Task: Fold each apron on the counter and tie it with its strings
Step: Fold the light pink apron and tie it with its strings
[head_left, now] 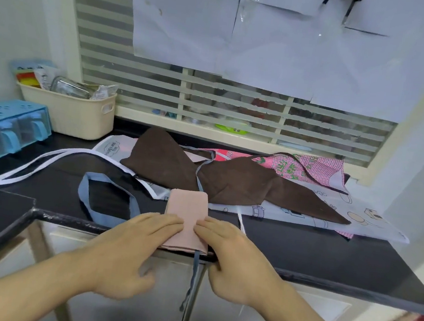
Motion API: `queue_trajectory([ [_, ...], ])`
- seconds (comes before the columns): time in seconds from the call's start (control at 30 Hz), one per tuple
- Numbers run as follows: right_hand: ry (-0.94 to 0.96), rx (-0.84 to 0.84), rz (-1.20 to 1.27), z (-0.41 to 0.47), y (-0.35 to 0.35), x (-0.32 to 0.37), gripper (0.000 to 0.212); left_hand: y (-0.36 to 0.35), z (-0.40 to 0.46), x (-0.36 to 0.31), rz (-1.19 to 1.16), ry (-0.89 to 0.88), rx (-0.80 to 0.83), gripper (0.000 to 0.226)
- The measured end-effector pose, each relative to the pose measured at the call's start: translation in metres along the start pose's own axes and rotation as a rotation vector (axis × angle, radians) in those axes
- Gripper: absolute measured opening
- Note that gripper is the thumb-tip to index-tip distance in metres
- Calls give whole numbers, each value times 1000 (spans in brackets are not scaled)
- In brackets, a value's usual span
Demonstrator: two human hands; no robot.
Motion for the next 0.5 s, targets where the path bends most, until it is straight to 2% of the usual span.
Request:
queue_trajectory([
  [0.07, 31, -26, -4, -8, -4, 2, 68, -3, -2, 4, 28, -22, -84, 78],
  [0.17, 48, -164, 18, -12, -1, 3, 44, 1, 0, 8, -68, 39, -232, 57],
  [0.23, 6, -203, 72, -12, 2, 0, 36, 6, 4, 9, -187, 104, -275, 47],
  [0.33, -127, -233, 254, -9, 6, -11, 29, 10, 11, 12, -258, 171, -285, 46],
  [0.43, -211, -211, 313, -6, 7, -19, 30, 13, 17, 14, -292, 208, -302, 51],
  [0.5, -221, -185, 283, -4, 6, -20, 30, 17, 21, 14, -346, 246, -332, 38],
])
Point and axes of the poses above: each hand's wrist, its own z-axis towards the middle knuckle, its own y-axis out of the back of the hand, x = y × z, the point moved 8 cm from there along z, towards the middle knuckle, and after that the axes turned 9 degrees about -x, right-handed, at the moved point
